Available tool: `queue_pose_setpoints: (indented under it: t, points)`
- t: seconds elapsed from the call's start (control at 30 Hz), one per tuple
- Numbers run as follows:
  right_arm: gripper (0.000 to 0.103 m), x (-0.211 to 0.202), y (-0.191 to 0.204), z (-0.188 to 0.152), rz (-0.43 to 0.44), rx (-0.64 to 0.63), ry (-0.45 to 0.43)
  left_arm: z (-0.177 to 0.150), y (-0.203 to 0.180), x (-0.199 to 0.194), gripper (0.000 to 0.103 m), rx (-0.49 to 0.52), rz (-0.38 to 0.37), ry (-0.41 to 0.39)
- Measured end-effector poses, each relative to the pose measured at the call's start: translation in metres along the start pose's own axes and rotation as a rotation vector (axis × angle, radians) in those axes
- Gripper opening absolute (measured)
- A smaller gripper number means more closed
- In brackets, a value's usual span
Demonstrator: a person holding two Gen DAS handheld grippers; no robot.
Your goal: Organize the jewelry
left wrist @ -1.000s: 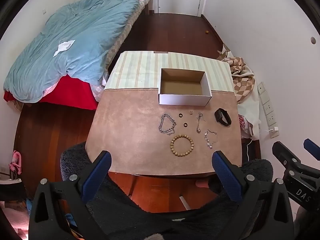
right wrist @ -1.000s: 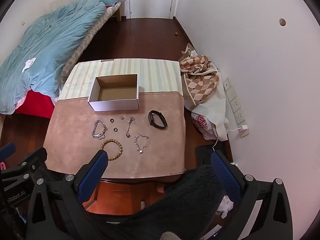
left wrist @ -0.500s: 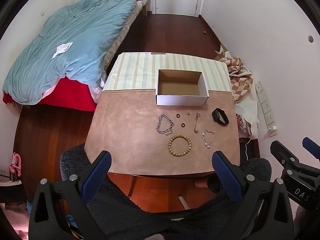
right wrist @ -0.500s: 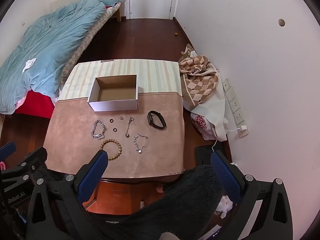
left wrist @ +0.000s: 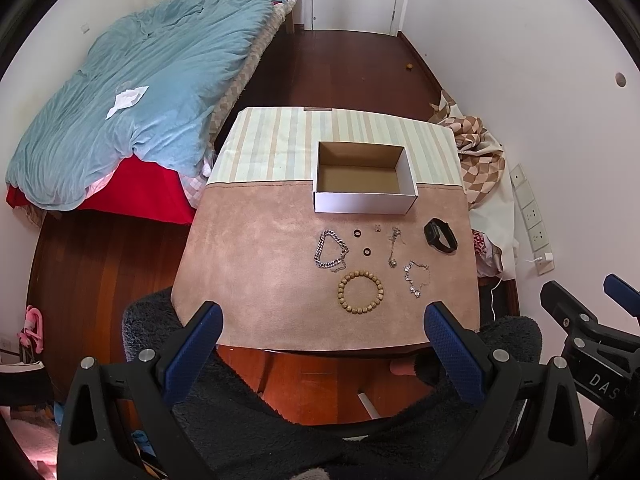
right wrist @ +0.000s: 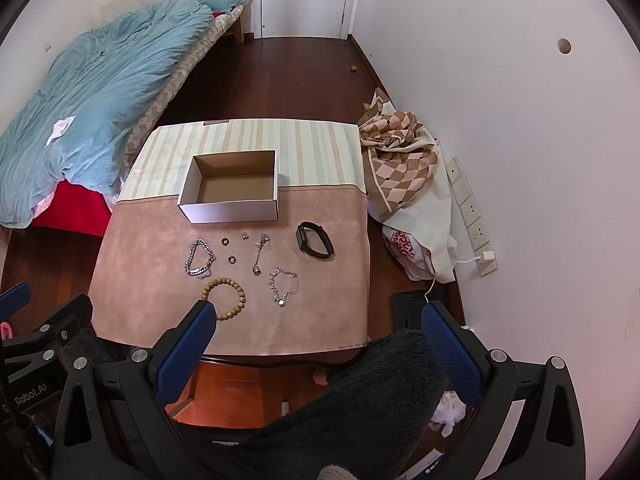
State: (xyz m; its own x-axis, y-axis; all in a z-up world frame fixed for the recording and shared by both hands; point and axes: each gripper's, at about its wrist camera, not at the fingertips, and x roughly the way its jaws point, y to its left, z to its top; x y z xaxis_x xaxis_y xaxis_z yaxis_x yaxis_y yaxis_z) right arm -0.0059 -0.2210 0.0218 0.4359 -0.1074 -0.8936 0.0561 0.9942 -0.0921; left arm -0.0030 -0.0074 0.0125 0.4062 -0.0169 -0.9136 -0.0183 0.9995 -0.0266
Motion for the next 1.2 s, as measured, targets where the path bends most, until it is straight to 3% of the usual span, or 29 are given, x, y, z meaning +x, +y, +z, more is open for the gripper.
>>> queue_pose_setpoints:
  t: [1.2]
  points:
    - [0.103,-0.0093,0.0020,0.0001,0.001,0.002,-0.014,0.0015,-0.0005,-0.0094,0.103,0.003,0.000,-0.024]
